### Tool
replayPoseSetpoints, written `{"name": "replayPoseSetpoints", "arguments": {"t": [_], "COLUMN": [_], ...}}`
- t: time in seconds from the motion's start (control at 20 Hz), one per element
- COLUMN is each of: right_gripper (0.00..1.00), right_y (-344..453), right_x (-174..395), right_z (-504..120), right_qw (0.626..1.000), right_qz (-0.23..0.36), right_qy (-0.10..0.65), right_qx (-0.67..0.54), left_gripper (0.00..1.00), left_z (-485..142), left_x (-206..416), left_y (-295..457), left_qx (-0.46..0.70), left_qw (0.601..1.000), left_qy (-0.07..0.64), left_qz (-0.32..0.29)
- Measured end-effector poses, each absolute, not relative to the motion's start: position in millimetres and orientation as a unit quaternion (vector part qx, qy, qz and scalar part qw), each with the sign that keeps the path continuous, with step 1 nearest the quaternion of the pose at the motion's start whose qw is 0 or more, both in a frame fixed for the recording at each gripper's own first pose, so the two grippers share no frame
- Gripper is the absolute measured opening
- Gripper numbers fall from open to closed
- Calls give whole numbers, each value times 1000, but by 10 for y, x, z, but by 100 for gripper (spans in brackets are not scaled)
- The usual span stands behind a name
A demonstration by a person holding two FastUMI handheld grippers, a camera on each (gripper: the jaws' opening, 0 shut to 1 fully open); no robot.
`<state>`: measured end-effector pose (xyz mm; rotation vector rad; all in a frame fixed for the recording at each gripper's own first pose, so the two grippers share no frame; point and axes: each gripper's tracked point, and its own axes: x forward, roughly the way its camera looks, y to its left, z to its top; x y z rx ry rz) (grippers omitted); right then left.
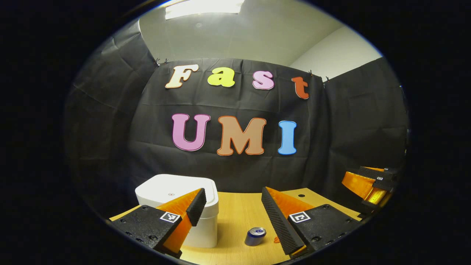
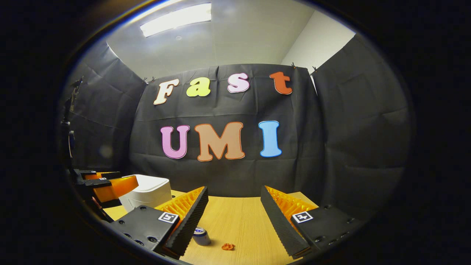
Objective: Press the lid of the desktop garbage bin to open it, pick up the crumpled paper on the desktop and throw it into the bin, then pick up the pop can on the desktop and drop it into the bin, and finally close the garbage bin lid.
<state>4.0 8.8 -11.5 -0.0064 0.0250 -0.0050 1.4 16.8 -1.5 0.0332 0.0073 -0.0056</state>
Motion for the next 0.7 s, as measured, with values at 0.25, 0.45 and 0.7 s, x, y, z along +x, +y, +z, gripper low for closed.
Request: {"name": "replayPoseSetpoints", "arguments": {"t": [0.25,0.45,0.7], "right_gripper": [96,96,96], "right_y": [51,27,-22], "right_x": [72,79,69], "right_z": [-108,-137,-188], "right_qw": [1000,1000,1000], "right_qz": [-5,-8,-18], "right_qy": [11,15,21], "right_qx": [-1,-1,-2], "left_gripper": [78,53,5], "left_z": [-37,-86,-40], "left_x": [112,262,445], "left_y": [251,443,1058], "left_qx": [31,-5,35], "left_qw": [999,999,994], "left_qy": [13,25,14], "left_qz": [9,25,99]}}
